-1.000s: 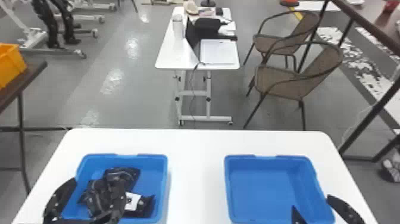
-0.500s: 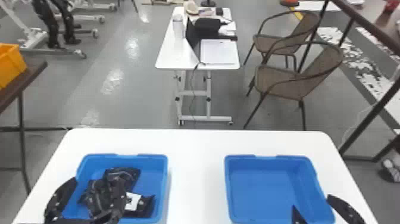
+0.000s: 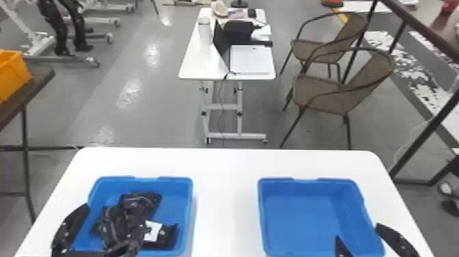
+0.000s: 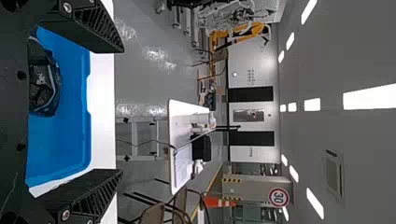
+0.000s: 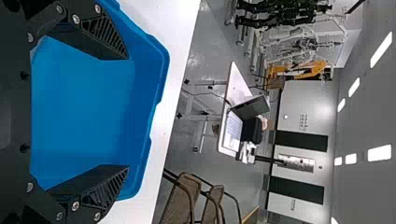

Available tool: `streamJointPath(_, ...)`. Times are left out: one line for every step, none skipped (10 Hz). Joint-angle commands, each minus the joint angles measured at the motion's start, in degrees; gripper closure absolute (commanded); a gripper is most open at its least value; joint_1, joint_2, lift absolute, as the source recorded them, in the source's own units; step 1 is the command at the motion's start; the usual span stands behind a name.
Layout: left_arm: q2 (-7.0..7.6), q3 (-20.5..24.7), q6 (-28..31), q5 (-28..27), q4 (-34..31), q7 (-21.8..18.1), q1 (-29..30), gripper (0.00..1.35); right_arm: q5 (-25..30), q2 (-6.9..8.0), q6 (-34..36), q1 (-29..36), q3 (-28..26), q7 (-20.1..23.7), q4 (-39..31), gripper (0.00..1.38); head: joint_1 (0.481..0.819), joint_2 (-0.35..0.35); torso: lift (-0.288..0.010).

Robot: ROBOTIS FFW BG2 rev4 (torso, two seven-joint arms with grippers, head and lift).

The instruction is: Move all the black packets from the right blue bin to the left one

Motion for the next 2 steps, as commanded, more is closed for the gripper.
streamJointPath(0.09, -0.01, -0.21, 0.1, 0.12, 0.0, -0.08, 0.11, 0.0, 0.05, 0.0, -0.09, 0.0, 0.0, 0.03, 0.2, 0.695, 0.006, 0.0)
streamJointPath(0.09, -0.01, -0.29, 0.1, 0.12, 0.0, -0.08, 0.11, -0.09, 0.05, 0.0, -0.09, 0.0, 0.0, 0.12, 0.2, 0.695, 0.006, 0.0)
